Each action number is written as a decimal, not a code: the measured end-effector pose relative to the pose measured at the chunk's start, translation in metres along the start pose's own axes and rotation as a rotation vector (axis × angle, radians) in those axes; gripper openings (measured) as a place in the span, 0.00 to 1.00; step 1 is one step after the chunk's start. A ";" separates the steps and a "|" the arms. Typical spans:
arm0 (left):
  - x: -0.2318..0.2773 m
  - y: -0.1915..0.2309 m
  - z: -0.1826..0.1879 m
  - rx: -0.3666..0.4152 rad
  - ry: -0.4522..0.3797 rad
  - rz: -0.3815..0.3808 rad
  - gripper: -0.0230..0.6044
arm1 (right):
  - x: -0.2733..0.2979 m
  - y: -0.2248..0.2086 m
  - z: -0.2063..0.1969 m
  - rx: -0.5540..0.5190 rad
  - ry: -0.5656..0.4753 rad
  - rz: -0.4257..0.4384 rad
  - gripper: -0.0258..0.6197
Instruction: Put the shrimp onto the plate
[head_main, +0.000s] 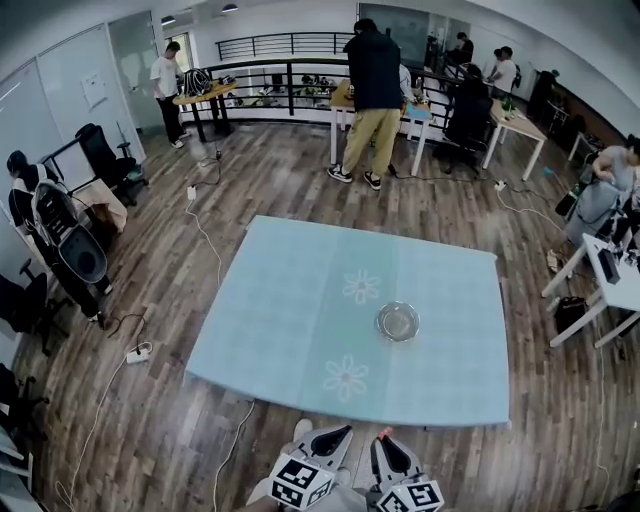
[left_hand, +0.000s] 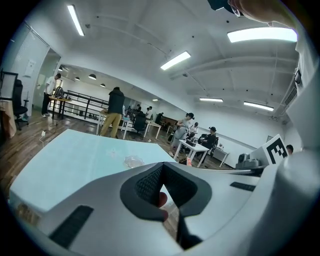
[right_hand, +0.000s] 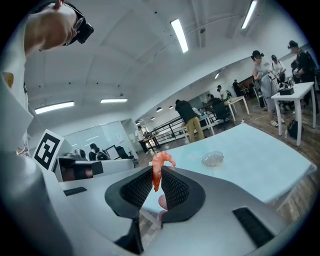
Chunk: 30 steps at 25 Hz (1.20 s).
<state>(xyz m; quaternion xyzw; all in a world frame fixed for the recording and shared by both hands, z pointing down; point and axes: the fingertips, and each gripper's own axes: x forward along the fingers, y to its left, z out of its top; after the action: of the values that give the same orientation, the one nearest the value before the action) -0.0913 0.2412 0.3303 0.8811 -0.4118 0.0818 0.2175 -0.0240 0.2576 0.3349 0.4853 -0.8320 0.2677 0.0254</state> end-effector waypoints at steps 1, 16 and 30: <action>0.005 0.007 0.008 0.011 -0.003 -0.009 0.05 | 0.007 -0.001 0.009 -0.008 -0.014 -0.015 0.15; 0.043 0.109 0.090 0.031 -0.001 -0.155 0.05 | 0.104 0.006 0.089 0.002 -0.145 -0.185 0.15; 0.114 0.117 0.068 -0.002 0.112 -0.195 0.05 | 0.125 -0.043 0.093 0.054 -0.145 -0.239 0.15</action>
<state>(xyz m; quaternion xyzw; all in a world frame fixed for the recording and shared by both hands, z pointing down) -0.1093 0.0652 0.3432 0.9109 -0.3114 0.1088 0.2479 -0.0343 0.0981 0.3111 0.5996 -0.7603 0.2494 -0.0159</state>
